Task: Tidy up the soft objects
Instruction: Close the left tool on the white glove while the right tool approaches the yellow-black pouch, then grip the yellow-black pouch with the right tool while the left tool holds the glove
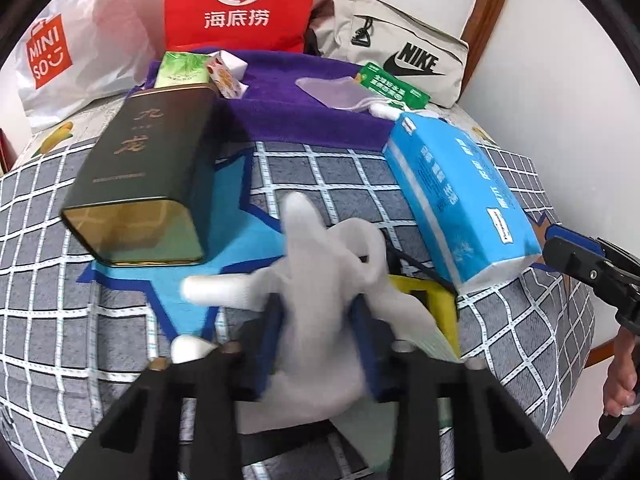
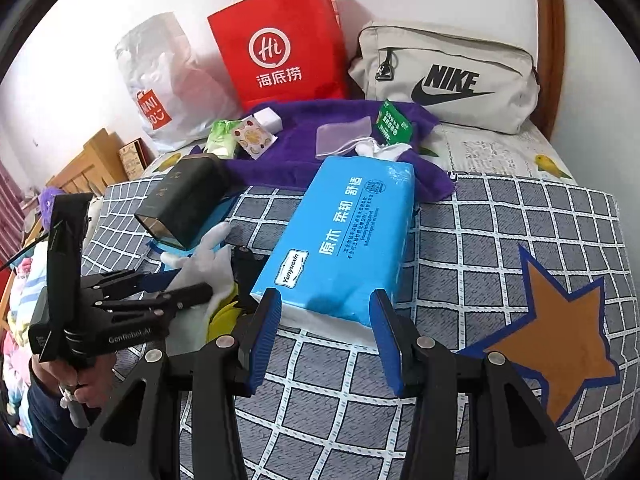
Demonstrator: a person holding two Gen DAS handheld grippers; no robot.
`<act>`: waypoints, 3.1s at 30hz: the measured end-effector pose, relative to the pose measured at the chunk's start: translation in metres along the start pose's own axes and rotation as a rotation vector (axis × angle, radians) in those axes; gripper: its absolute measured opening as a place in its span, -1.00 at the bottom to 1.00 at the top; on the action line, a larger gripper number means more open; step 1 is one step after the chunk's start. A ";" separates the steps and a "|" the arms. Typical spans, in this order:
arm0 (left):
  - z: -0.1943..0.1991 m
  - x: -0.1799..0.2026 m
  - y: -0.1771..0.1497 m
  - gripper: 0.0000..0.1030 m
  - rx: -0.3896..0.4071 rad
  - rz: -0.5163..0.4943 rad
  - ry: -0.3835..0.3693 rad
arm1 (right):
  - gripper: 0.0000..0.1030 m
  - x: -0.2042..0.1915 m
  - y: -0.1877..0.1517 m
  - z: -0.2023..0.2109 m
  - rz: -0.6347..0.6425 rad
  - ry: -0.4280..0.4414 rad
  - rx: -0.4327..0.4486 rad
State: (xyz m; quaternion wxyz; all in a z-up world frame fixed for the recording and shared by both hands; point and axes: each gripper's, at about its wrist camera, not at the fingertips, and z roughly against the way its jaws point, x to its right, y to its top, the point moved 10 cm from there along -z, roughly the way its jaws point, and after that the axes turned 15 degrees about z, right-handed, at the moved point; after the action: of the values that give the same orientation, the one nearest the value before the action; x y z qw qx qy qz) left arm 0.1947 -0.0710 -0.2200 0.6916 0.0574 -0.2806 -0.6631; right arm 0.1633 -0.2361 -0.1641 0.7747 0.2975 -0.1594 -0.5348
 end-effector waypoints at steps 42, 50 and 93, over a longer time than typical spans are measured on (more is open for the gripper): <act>0.083 -0.089 0.019 -0.82 0.129 0.121 -0.006 | -0.11 -0.096 0.005 -0.028 0.164 0.154 -0.032; 0.065 -0.093 0.010 -0.82 0.093 0.140 -0.025 | -0.11 -0.104 0.038 -0.051 0.223 0.152 -0.047; 0.040 -0.090 0.001 -0.82 0.021 0.146 -0.063 | -0.50 -0.103 -0.010 -0.057 0.140 0.209 -0.129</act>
State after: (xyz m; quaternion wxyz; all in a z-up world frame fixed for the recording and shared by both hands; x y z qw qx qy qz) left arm 0.1801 0.0257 -0.2145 0.7283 0.0232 -0.3123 -0.6095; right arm 0.1493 -0.1269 -0.2074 0.8400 0.2891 -0.0635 -0.4547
